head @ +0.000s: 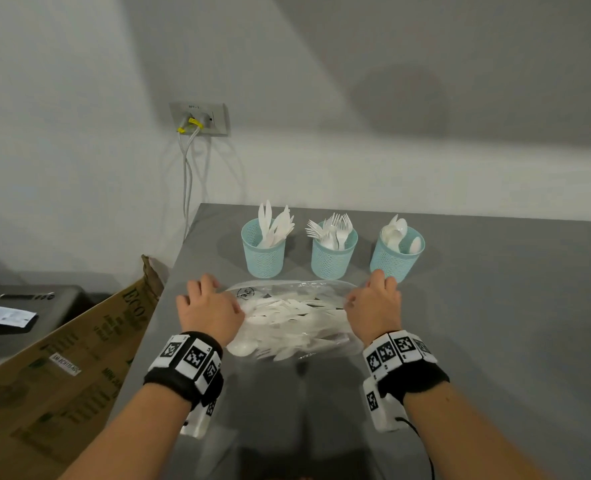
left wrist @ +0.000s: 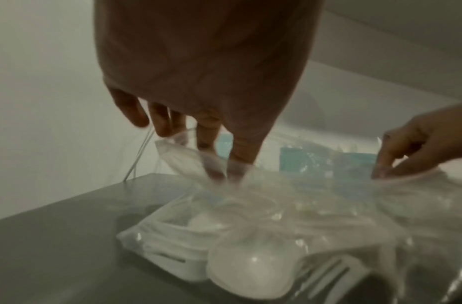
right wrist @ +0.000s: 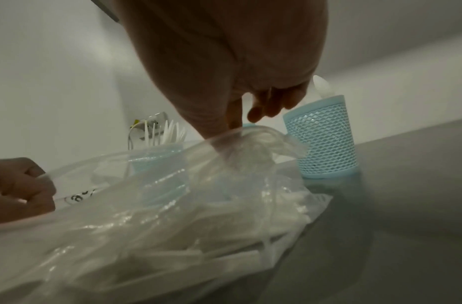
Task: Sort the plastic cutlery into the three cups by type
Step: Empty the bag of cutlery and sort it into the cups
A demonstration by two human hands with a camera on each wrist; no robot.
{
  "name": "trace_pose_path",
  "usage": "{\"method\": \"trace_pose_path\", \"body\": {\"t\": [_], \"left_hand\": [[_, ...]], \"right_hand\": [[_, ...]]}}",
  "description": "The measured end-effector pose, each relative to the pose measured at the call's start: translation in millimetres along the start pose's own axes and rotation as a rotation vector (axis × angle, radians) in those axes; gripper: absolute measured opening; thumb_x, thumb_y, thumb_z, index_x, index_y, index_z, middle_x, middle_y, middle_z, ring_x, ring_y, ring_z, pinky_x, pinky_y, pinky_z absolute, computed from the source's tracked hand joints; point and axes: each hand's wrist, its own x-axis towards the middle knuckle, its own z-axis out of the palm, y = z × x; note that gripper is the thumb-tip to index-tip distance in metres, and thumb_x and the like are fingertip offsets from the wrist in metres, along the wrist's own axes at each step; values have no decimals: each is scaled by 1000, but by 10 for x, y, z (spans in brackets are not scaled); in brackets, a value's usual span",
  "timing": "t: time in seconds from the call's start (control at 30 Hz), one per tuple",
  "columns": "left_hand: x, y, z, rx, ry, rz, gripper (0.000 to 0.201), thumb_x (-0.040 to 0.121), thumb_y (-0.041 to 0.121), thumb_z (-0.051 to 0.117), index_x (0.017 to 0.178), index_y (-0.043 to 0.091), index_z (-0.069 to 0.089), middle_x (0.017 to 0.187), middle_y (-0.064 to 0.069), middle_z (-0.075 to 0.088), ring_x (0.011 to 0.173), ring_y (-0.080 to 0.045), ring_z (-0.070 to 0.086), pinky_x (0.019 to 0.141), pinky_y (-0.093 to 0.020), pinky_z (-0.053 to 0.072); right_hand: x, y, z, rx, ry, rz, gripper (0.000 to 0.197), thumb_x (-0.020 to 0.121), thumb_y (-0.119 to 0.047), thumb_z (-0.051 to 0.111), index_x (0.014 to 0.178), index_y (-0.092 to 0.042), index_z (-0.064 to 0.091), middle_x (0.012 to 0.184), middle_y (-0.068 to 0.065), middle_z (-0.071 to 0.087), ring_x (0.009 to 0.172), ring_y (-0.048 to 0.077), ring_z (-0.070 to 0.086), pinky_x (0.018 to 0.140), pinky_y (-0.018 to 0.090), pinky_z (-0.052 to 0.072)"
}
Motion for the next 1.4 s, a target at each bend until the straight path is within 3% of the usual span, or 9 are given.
{"method": "trace_pose_path", "body": {"t": [0.17, 0.27, 0.4, 0.57, 0.67, 0.87, 1.03, 1.27, 1.4], "left_hand": [[10, 96, 7, 95, -221, -45, 79, 73, 84, 35, 111, 22, 67, 132, -5, 41, 122, -25, 34, 95, -44, 32], [46, 145, -20, 87, -291, -13, 66, 76, 77, 44, 110, 26, 67, 133, -4, 42, 124, -26, 33, 96, -44, 31], [101, 92, -37, 37, -351, 30, 51, 80, 67, 50, 111, 30, 67, 130, -3, 45, 123, -27, 36, 98, -45, 33], [155, -88, -8, -312, -450, -15, 44, 92, 56, 40, 93, 25, 71, 120, -8, 61, 111, -27, 56, 101, -44, 40], [111, -76, 4, -270, -398, -10, 28, 91, 43, 48, 96, 26, 70, 117, -8, 55, 102, -26, 60, 94, -40, 47], [35, 95, 69, -30, -360, -63, 76, 74, 74, 53, 123, 16, 56, 122, -7, 51, 103, -24, 60, 80, -35, 49], [-7, 163, 67, -43, -273, 8, 48, 89, 50, 51, 124, 17, 52, 121, -8, 50, 105, -27, 60, 82, -37, 49], [-31, -37, -148, -490, 184, 227, 10, 80, 27, 72, 80, 18, 71, 113, -2, 43, 107, -23, 36, 91, -33, 34], [30, -146, -315, -742, 61, 323, 9, 90, 15, 62, 82, 16, 58, 89, 1, 51, 82, -18, 50, 80, -33, 45]], "right_hand": [[13, 5, 27, 200, -230, -57, 25, 90, -3, 46, 107, -9, 62, 114, 11, 57, 107, 27, 54, 89, 34, 43], [-22, -14, 47, 288, -279, 3, 25, 89, 0, 44, 110, -12, 52, 104, 10, 62, 98, 29, 60, 78, 34, 45], [-5, 79, 26, 398, -185, 65, 23, 84, 7, 39, 86, -16, 40, 77, 7, 55, 73, 29, 52, 64, 34, 40], [61, 282, -32, 510, -232, 79, 38, 87, 3, 43, 74, -23, 68, 91, 5, 69, 88, 23, 62, 78, 28, 46], [5, 259, -7, 558, -244, 70, 30, 93, -4, 47, 96, -15, 75, 107, 4, 72, 101, 21, 64, 91, 26, 46], [-82, 182, 75, 509, -270, 32, 31, 88, -10, 56, 116, -20, 65, 106, -3, 59, 100, 15, 58, 87, 20, 41], [-123, 153, 140, 496, -316, 2, 54, 79, 2, 61, 128, -20, 56, 117, -3, 51, 103, 13, 53, 94, 24, 43], [-90, 309, 128, 572, -150, 8, 41, 85, 5, 48, 108, -21, 69, 112, 0, 64, 106, 18, 60, 94, 26, 45], [-96, 388, 36, 662, -111, 77, 41, 82, 9, 45, 83, -20, 74, 104, 4, 69, 100, 19, 61, 91, 24, 44]]}}
